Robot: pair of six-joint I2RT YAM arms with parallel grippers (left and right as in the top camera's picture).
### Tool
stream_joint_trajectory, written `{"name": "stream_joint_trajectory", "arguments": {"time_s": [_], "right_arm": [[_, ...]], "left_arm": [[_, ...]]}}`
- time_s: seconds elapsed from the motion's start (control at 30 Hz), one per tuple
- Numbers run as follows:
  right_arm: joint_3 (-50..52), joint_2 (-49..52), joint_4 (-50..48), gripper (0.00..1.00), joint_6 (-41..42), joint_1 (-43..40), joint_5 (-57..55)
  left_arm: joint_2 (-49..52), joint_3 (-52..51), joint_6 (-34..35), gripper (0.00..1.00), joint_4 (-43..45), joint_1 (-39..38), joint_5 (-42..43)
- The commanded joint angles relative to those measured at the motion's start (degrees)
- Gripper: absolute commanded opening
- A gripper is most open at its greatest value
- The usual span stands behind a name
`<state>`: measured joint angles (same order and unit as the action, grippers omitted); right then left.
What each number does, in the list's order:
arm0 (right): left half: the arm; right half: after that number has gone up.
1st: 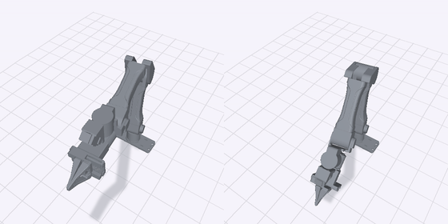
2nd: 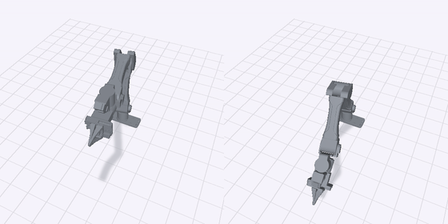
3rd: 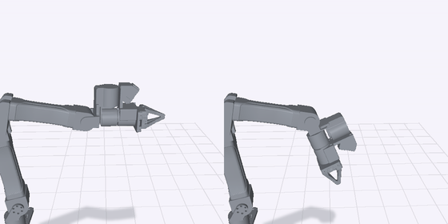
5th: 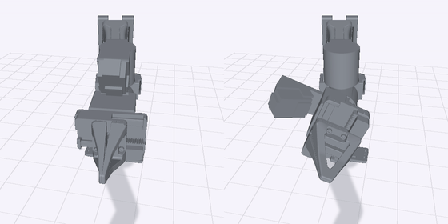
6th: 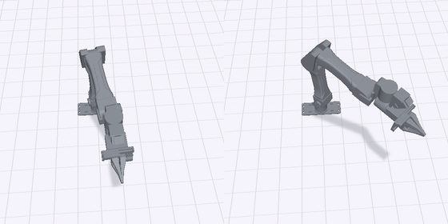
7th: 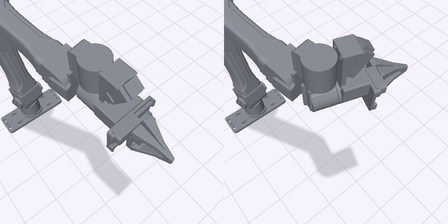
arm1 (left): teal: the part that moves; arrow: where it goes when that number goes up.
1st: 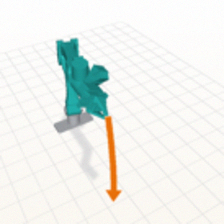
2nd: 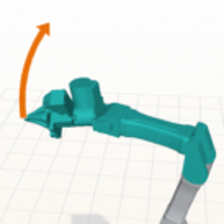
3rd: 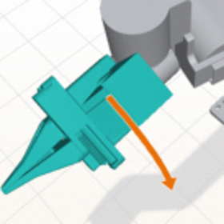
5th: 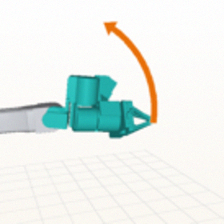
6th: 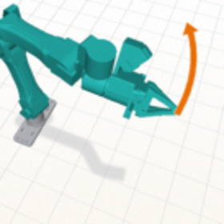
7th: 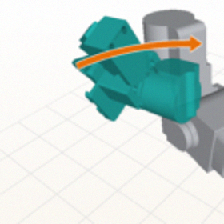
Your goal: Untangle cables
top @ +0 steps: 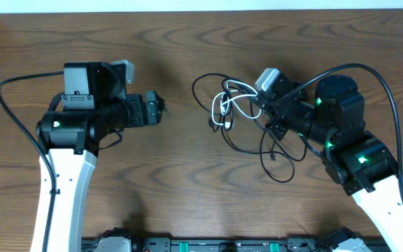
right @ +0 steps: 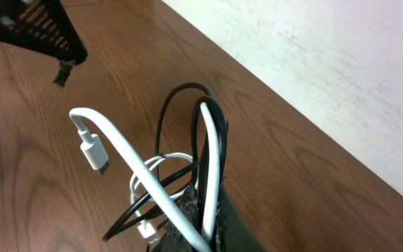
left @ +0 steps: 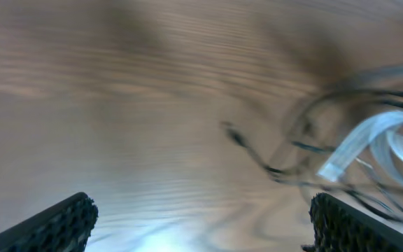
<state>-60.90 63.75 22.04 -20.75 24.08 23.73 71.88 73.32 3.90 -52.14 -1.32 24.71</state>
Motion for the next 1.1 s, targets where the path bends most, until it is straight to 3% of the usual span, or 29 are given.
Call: {"name": "stream_joint_trajectory", "arguments": {"time_s": [0.0,0.5,0.8,1.07], "right_arm": [[-0.3,-0.2,-0.3,0.01,0.2,-0.1,2.4],[-0.3,-0.2,2.6,0.01,0.4,-0.1,5.2],[-0.3,-0.2,3.1,0.01,0.4,-0.1,10.8],[-0.3,-0.2,3.1,0.01,0.3,-0.1,11.9]], "left_arm": [[-0.3,0.0,-6.7,0.97,0.8,-0.1,16.1],[-0.3,0.0,-6.8,0.98,7.0,-9.2,16.2],[0.4,0.0,-7.1,0.98,12.9,-10.7,16.0],[1.1,0.0,-14.6,0.98,12.4,-13.6,16.0]]}}
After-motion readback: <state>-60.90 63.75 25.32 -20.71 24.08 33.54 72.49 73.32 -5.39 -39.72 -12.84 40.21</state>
